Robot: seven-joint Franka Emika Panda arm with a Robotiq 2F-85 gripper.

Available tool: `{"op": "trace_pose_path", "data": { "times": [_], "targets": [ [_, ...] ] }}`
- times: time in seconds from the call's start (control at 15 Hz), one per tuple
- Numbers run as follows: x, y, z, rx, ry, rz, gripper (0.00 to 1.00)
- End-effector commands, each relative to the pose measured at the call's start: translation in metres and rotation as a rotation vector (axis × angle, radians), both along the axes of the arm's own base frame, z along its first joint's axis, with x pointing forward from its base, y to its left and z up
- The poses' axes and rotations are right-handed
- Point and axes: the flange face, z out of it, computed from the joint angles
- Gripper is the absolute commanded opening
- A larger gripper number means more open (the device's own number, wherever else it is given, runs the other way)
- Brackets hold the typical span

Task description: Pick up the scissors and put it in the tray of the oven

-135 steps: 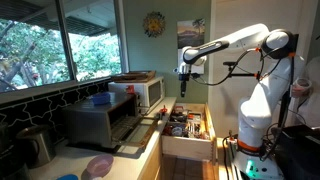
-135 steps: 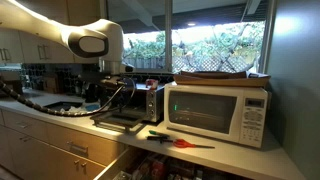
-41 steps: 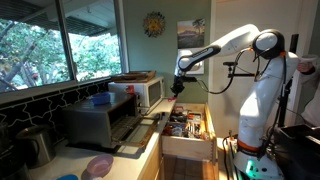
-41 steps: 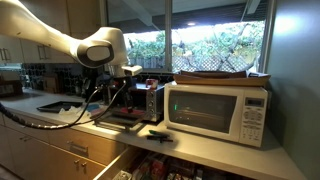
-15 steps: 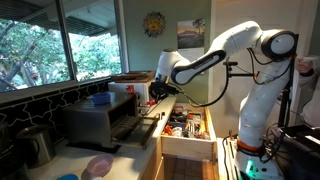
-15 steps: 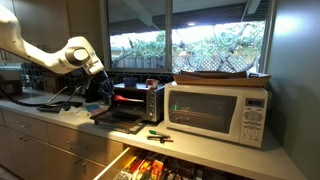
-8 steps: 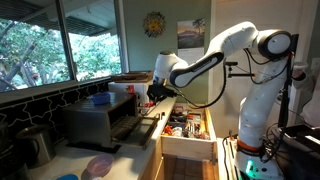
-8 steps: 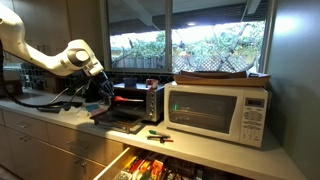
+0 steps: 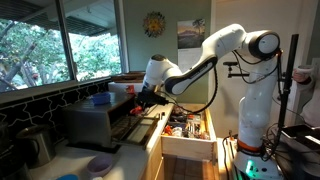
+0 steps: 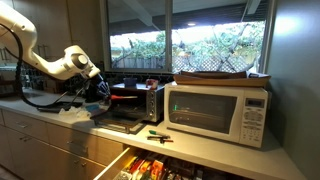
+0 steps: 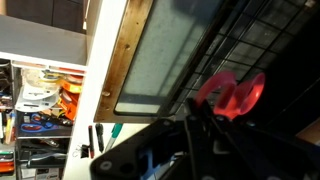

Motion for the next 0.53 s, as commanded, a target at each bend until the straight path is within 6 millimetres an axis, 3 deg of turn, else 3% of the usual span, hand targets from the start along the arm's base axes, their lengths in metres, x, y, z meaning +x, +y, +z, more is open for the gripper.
{"op": "trace_pose_path", "data": {
  "times": [0.0, 0.47],
  "targets": [
    [0.02, 0.013, -0.007, 0.006, -0.033, -0.02, 0.02],
    [0.056, 0.018, -0.034, 0.002, 0.0, -0.049, 0.02]
  ]
}}
